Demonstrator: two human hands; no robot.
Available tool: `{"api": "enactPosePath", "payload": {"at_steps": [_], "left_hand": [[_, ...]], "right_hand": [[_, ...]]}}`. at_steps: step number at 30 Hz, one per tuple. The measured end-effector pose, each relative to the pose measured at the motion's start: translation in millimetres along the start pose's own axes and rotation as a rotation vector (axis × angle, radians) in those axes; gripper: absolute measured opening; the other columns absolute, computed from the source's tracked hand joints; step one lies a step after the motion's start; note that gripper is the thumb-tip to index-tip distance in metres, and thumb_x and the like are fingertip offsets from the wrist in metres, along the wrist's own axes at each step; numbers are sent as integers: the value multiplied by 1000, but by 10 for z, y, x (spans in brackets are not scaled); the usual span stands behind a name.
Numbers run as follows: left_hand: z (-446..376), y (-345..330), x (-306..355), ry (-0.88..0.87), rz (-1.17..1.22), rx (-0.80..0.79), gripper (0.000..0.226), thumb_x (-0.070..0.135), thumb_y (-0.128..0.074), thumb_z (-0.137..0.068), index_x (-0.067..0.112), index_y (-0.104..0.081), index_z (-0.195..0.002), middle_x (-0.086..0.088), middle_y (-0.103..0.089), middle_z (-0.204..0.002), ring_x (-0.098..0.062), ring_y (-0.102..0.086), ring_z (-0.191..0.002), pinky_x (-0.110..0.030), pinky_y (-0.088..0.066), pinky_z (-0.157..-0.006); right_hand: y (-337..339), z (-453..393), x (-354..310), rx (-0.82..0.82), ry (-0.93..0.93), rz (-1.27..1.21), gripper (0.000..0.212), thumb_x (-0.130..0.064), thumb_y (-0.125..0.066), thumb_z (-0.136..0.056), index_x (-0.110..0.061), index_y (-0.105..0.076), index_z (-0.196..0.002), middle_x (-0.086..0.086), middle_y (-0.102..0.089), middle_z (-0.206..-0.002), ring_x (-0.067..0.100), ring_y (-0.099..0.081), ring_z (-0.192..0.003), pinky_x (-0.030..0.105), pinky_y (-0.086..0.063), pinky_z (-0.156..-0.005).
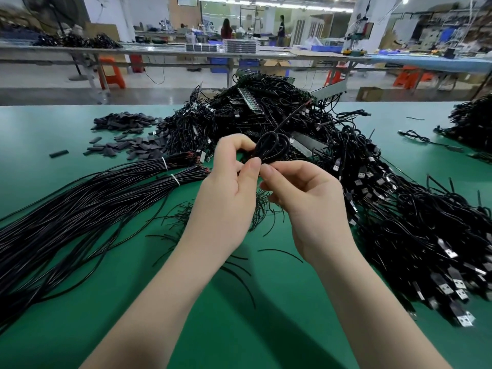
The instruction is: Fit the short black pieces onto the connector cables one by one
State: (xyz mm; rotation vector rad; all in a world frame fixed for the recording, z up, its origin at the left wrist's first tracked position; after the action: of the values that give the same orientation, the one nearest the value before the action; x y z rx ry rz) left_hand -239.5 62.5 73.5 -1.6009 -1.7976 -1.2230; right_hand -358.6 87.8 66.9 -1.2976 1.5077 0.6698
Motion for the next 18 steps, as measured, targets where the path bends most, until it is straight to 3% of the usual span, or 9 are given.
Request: {"api": "enactPosePath", "payload": {"at_steps": [4,7,11,15,18], "left_hand": [[-16,31,-14,73,73,15,8,26,-47,-101,32,-48,-95,5,-58,-63,-9,-59,-61,-22,-47,-64],[-16,62,-11,63,-21,12,3,30,-52,-98,29,-54,-96,2,-70,-71,-17,-63,-65,-36,-50,-70],[-83,229,-35,169,81,-60,3,26,-66,-91,27,-65,-94,7,-75,-78,-7,-70,-73,-24,-53,-72],[-105,278,-68,187,145,-128,14,21,-73,-85,28,-69,-97,5,-77,-82,-11,-73,-82,-31,-54,-84],[-98,221,-99,232,228,-77,13,15,-72,-86,20,-72,-99,0,-77,-82,-15,-74,-79,-30,-56,-81]], "right_hand": [[-21,16,14,-4,8,4,12,-10,-75,-81,-18,-70,-74,0,-70,-68,7,-64,-63,16,-47,-58],[-12,2,20,-4,-16,-48,13,-7,-75,-81,-16,-69,-74,-1,-71,-67,6,-64,-61,14,-47,-57],[20,-14,8,-53,44,90,15,-5,-75,-81,-16,-67,-74,-7,-69,-64,0,-61,-58,13,-46,-58],[60,-32,-31,-84,48,137,12,-6,-75,-81,-14,-69,-75,-7,-67,-62,2,-59,-57,17,-46,-58],[28,-5,-51,-50,114,174,14,-3,-74,-81,-13,-68,-73,-9,-68,-60,-1,-61,-53,13,-45,-56]]}}
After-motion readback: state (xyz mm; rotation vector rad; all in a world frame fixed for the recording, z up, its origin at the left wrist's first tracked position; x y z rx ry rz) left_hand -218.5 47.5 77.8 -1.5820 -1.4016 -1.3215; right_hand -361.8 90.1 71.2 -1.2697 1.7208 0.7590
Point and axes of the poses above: each hand's wrist, its own z-axis away from the middle knuckle, its own y-axis out of the back of the hand, x = y × z, the point moved 1 cm from there along -z, towards the middle knuckle
